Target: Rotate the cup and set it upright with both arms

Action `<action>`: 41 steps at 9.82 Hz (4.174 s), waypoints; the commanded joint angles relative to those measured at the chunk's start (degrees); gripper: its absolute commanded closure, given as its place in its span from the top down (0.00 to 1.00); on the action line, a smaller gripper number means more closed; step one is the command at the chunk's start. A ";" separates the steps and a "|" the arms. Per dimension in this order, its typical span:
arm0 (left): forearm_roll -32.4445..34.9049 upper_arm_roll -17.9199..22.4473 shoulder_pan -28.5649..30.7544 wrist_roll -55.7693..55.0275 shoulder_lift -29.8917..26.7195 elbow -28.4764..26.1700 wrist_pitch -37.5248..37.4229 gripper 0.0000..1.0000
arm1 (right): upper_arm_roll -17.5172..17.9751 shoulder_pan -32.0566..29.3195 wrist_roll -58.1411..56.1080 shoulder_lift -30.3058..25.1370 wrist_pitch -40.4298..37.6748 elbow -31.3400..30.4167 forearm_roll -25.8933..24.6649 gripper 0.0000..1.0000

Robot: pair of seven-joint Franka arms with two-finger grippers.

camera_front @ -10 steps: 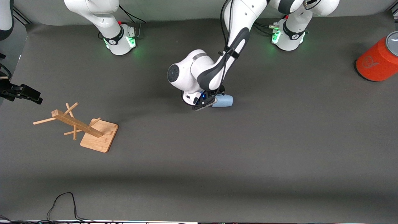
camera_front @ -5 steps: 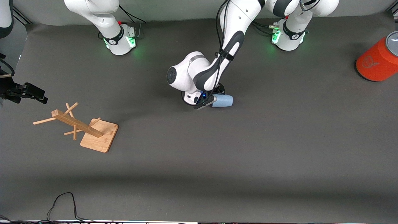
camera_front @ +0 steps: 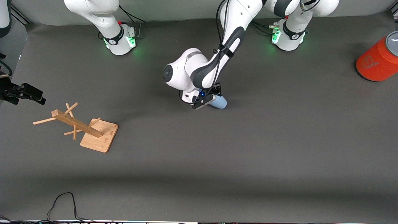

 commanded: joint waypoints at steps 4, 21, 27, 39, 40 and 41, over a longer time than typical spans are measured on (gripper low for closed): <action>-16.69 -0.12 11.99 24.37 -1.10 8.04 -5.42 0.00 | -1.00 0.85 -1.72 -0.99 0.81 -0.71 1.05 1.00; -26.52 0.67 7.80 19.25 -10.85 -16.48 23.53 1.00 | -0.65 0.94 -3.22 0.41 0.37 1.57 0.96 1.00; -19.75 2.07 15.94 34.64 -24.18 -14.37 10.95 1.00 | -0.65 1.03 -3.22 0.76 0.37 1.57 0.96 1.00; -14.38 2.07 50.43 63.81 -45.65 -17.70 3.21 1.00 | -0.73 1.73 -3.83 -0.90 -6.75 2.80 0.96 1.00; -13.24 2.07 50.78 63.90 -47.83 -19.62 3.73 1.00 | -0.82 1.73 -3.83 -1.17 -6.75 2.80 0.61 1.00; -13.14 1.81 53.30 65.46 -49.42 -20.69 4.08 1.00 | -0.82 1.73 -3.92 -1.60 -6.75 2.63 0.61 1.00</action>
